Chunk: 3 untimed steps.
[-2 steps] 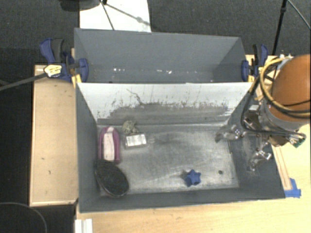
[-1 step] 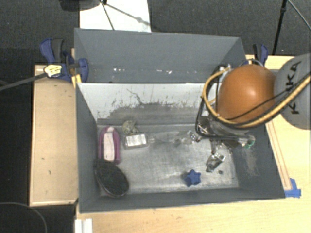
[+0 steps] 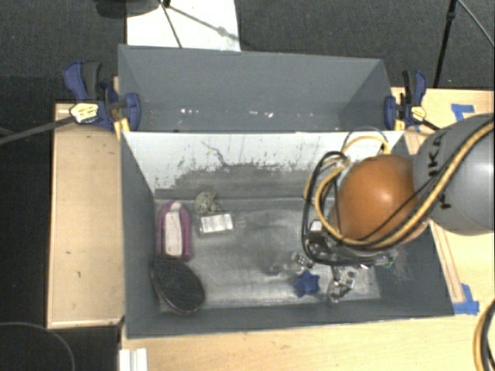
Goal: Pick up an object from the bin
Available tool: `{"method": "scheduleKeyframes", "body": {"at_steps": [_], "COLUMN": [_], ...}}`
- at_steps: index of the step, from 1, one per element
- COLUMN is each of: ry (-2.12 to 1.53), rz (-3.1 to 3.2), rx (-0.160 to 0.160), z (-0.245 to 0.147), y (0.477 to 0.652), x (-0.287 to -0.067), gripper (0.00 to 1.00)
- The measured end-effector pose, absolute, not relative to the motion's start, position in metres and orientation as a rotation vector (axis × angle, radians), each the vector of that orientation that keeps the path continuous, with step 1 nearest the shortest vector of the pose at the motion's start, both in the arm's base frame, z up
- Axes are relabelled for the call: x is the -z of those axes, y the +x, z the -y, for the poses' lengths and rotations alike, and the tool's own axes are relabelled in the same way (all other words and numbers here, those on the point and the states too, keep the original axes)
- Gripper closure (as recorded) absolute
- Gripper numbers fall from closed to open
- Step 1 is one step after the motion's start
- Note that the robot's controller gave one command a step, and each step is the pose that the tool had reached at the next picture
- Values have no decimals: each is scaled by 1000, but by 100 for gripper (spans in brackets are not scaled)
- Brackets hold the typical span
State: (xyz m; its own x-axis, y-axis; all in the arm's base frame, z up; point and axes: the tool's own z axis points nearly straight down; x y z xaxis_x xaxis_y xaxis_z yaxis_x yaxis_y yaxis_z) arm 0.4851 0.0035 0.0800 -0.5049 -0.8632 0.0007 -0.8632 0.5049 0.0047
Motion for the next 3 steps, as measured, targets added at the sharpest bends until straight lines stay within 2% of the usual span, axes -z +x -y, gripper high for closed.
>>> {"method": "scheduleKeyframes", "body": {"at_steps": [1,2,3], "ry": [1559,1627,1611], "rz": [2730,2699,2698], "rx": [1,-7,2], "z": [-3,-10,-10], "y": [487,507,505], "x": [-82,-250,-245], "gripper": [100,100,100]}}
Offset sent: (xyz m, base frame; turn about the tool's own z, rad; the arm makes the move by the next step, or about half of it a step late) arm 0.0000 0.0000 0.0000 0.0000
